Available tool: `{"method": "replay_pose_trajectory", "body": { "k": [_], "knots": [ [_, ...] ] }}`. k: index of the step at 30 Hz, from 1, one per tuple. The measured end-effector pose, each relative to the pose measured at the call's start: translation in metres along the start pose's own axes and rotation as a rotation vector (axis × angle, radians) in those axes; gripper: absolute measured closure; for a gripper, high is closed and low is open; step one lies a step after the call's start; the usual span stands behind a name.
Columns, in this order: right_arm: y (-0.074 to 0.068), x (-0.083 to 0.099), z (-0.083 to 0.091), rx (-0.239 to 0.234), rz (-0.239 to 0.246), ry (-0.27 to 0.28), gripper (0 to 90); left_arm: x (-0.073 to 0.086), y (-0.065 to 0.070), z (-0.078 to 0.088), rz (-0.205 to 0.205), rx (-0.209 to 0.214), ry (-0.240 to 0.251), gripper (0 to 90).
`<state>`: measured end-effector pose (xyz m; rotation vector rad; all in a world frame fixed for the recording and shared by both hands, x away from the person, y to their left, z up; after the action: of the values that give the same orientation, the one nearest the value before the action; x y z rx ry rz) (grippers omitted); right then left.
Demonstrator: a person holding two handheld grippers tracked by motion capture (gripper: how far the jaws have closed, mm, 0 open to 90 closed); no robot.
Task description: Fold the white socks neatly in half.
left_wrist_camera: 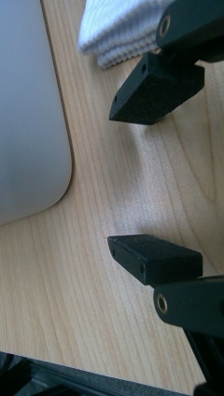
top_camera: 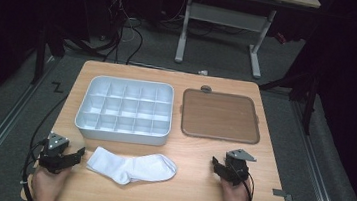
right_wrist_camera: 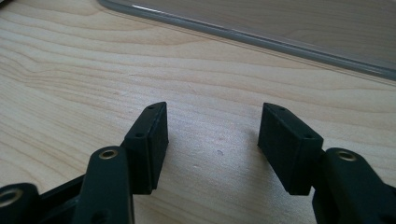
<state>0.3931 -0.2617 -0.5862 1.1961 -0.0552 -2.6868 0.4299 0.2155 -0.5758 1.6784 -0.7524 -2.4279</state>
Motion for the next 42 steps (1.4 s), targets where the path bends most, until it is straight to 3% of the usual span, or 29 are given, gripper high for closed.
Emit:
{"method": "replay_pose_trajectory", "body": {
  "k": [15,26,34,42],
  "knots": [
    [-0.0004,0.0004,0.0005,0.001,0.002,0.002,42.8,0.0016,0.0016,-0.0007,-0.008,0.008,-0.01,30.7],
    [-0.0005,0.0006,0.0009,0.003,-0.001,0.0,42.7,0.0037,0.0046,-0.0011,-0.003,0.032,-0.032,22.0],
    [-0.0009,0.0012,0.0018,0.002,-0.004,0.0,43.6,-0.0002,0.0035,-0.0004,0.053,0.043,-0.02,20.2],
    [-0.0054,0.0013,0.0042,0.01,0.011,0.009,52.5,-0.0041,0.0091,0.0036,0.088,0.076,-0.01,27.6]
  ]
}}
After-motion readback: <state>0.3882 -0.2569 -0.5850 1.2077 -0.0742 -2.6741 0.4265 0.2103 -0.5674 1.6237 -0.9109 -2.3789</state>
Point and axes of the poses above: each handheld gripper's, and its own axes: z roughly backward along the jaws, x roughly out of its underside, y roughly to its right, the point moved 8 cm from there along -z, roughly forward along the jaws, and after that the axes turned 8 degrees about x, right-handed, at the moved point
